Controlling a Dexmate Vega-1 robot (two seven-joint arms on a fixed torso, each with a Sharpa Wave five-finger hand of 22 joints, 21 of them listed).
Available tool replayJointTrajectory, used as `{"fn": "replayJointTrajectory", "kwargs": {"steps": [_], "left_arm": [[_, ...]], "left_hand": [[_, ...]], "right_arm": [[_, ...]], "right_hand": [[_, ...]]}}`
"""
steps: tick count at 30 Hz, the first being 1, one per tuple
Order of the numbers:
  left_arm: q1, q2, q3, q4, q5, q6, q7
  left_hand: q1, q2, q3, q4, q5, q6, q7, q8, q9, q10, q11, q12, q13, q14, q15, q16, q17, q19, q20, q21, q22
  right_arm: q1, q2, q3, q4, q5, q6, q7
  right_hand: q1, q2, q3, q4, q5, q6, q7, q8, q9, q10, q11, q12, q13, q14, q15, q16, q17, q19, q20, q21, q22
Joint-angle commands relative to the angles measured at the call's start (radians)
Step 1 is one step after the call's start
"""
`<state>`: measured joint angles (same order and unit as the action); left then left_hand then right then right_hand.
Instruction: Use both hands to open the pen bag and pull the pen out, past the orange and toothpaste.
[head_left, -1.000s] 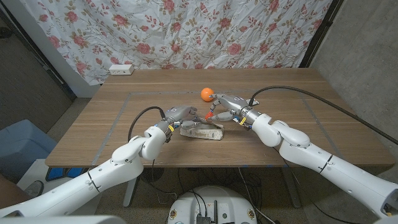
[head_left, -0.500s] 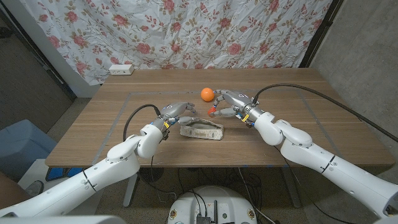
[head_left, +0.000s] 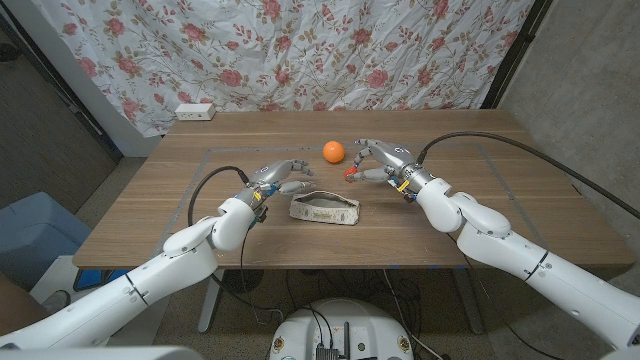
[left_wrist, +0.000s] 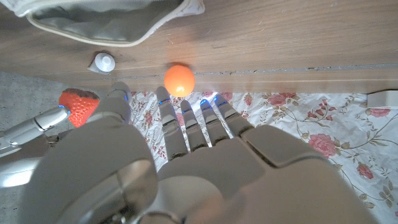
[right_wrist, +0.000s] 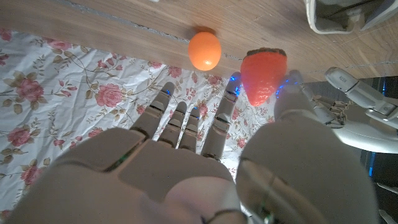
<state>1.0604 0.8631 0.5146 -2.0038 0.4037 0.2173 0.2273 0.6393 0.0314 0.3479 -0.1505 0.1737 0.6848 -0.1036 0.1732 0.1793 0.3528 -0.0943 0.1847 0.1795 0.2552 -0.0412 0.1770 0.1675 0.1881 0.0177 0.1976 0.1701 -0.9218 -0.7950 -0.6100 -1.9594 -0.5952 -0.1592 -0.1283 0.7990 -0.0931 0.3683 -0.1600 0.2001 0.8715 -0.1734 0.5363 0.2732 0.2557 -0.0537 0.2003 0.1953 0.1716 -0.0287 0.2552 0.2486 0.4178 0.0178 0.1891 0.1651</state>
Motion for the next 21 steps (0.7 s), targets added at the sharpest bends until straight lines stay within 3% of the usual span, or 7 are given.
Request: {"fn": "replayJointTrajectory", "kwargs": {"steps": [1,8,14,21], "left_arm": [[0.009,-0.013,-0.05,0.047,-0.117,-0.068,0.037],[0.01,-0.033,-0.065,0.092,-0.183,-0.128,0.061],[-0.002,-0.016,-0.069,0.132,-0.211,-0.176,0.044],[-0.003,-0.056,-0.085,0.199,-0.267,-0.24,0.09]], "left_hand": [[-0.005,0.002,0.004,0.007,0.0,-0.018,-0.002,-0.005,0.004,-0.015,0.006,-0.002,0.004,-0.013,-0.016,-0.006,0.003,0.0,-0.004,-0.006,0.003],[-0.007,0.004,0.004,0.005,0.0,-0.034,0.0,-0.004,0.004,-0.024,0.01,-0.003,0.004,-0.02,-0.013,-0.005,0.002,0.001,-0.008,-0.006,0.002],[-0.016,0.009,0.003,0.007,0.0,-0.056,0.003,-0.005,0.003,-0.034,0.021,-0.002,0.004,-0.025,-0.01,-0.004,0.003,0.001,-0.009,-0.006,0.002],[-0.03,0.022,0.006,0.014,0.001,-0.086,0.008,-0.006,0.003,-0.05,0.029,-0.003,0.004,-0.03,-0.007,-0.002,0.005,0.002,-0.006,-0.006,0.002]], "right_arm": [[-0.033,-0.03,0.035,-0.036,0.008,-0.071,-0.018],[-0.044,-0.046,0.05,-0.048,0.027,-0.105,-0.013],[-0.049,-0.045,0.053,-0.037,0.036,-0.132,-0.027],[-0.052,-0.029,0.054,-0.019,0.053,-0.163,-0.061]], "right_hand": [[0.008,0.008,-0.003,0.004,0.003,-0.001,0.001,0.008,0.005,0.01,-0.002,0.005,0.003,0.004,-0.006,0.006,0.006,0.014,0.002,0.002,0.003],[0.007,0.01,-0.004,0.006,0.003,-0.002,0.003,0.01,0.005,0.016,-0.002,0.006,0.003,0.009,-0.008,0.008,0.007,0.021,-0.001,0.004,0.003],[0.002,0.009,-0.007,0.007,0.002,-0.006,0.004,0.01,0.005,0.016,-0.002,0.005,0.004,0.009,-0.01,0.008,0.007,0.028,-0.004,0.006,0.003],[0.0,0.01,-0.008,0.009,0.002,-0.002,0.006,0.013,0.005,0.021,-0.003,0.006,0.004,0.012,-0.013,0.009,0.008,0.03,-0.007,0.006,0.003]]}}
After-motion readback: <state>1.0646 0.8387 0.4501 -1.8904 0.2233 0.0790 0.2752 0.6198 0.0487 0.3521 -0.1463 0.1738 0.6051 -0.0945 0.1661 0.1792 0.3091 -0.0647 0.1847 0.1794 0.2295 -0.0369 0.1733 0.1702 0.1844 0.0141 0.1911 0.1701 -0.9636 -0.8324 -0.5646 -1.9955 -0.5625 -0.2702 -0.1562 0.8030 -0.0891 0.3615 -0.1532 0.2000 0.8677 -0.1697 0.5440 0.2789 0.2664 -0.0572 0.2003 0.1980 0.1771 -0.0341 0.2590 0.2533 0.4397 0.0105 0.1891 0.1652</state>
